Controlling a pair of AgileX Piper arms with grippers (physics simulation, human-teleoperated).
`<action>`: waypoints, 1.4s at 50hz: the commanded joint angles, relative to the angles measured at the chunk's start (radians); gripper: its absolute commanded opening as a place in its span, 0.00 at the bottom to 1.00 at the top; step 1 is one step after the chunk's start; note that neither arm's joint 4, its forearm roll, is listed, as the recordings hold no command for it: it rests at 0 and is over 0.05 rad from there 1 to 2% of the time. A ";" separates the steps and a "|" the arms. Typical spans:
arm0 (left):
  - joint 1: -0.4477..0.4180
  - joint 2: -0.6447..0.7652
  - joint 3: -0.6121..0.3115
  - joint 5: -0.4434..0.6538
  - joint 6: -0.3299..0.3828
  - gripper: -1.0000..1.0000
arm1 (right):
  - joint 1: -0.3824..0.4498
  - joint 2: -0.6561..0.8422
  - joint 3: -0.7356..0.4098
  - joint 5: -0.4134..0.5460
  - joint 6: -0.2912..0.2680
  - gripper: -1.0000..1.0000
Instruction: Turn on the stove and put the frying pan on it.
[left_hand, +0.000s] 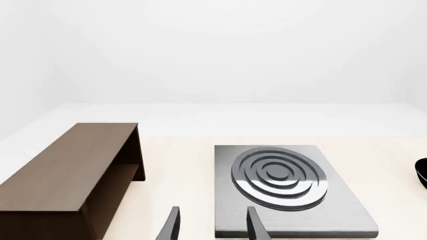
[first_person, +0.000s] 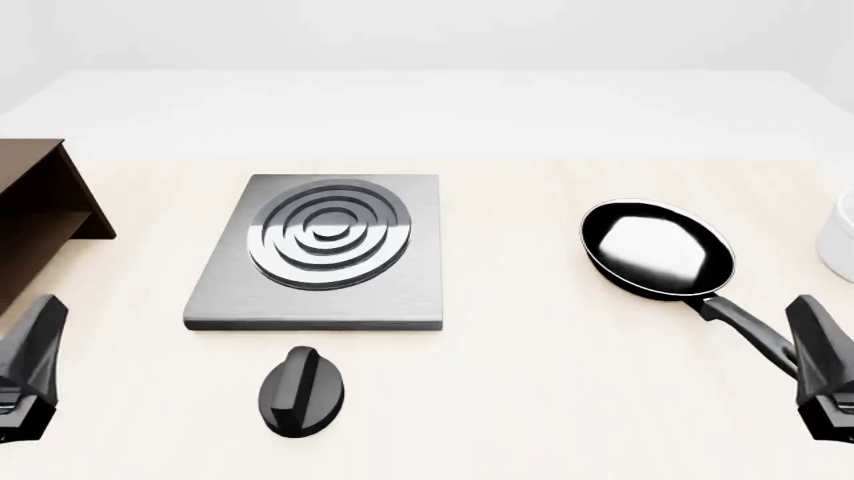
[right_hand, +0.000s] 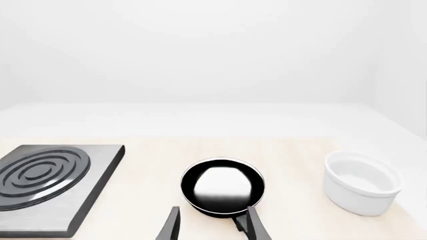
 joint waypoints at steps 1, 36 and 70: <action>0.000 0.005 -0.003 -0.001 0.002 1.00 | -0.004 0.004 -0.003 0.005 -0.001 1.00; -0.132 0.555 -0.323 0.259 0.004 1.00 | -0.007 0.022 -0.001 -0.017 -0.033 1.00; -0.266 1.070 -0.110 -0.207 -0.083 1.00 | -0.019 0.022 0.000 -0.009 -0.067 1.00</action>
